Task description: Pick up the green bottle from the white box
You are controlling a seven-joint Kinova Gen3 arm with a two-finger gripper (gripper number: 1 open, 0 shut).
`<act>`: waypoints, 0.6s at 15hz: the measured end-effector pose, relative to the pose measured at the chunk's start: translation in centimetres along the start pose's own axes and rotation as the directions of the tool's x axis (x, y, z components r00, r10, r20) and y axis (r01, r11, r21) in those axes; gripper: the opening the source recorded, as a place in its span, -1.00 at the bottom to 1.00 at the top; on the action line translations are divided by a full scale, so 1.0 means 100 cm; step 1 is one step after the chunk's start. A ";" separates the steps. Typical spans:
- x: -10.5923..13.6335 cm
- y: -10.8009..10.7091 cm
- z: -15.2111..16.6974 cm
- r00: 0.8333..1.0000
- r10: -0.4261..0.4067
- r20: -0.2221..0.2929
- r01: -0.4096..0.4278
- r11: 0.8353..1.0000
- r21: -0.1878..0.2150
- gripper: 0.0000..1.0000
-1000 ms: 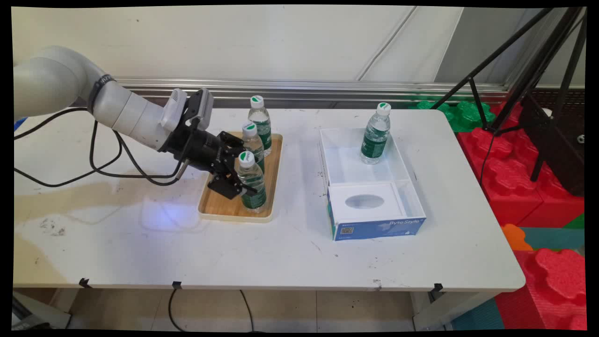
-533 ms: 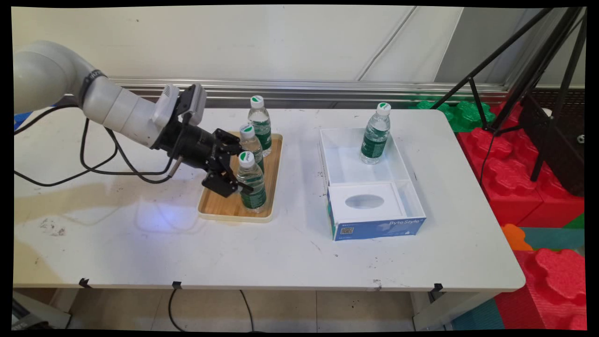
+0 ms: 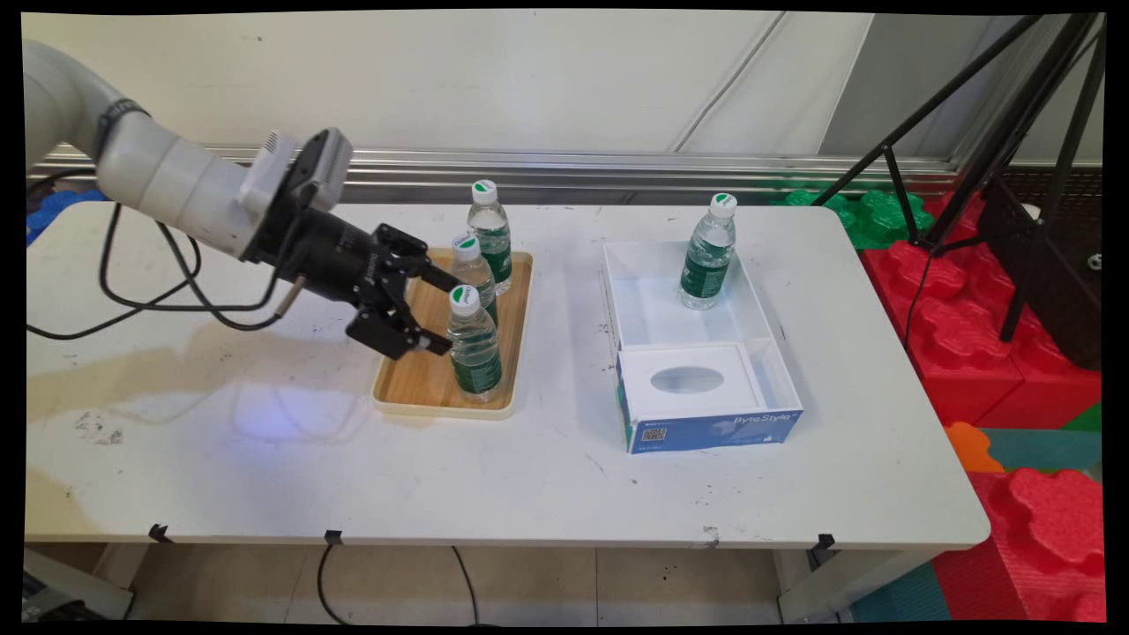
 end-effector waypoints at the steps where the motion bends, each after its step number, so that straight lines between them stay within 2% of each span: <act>1: 0.001 0.001 -0.006 1.000 -0.001 0.001 0.001 1.000 0.001 1.00; 9: 0.008 0.013 -0.052 1.000 -0.025 0.001 0.025 1.000 0.004 1.00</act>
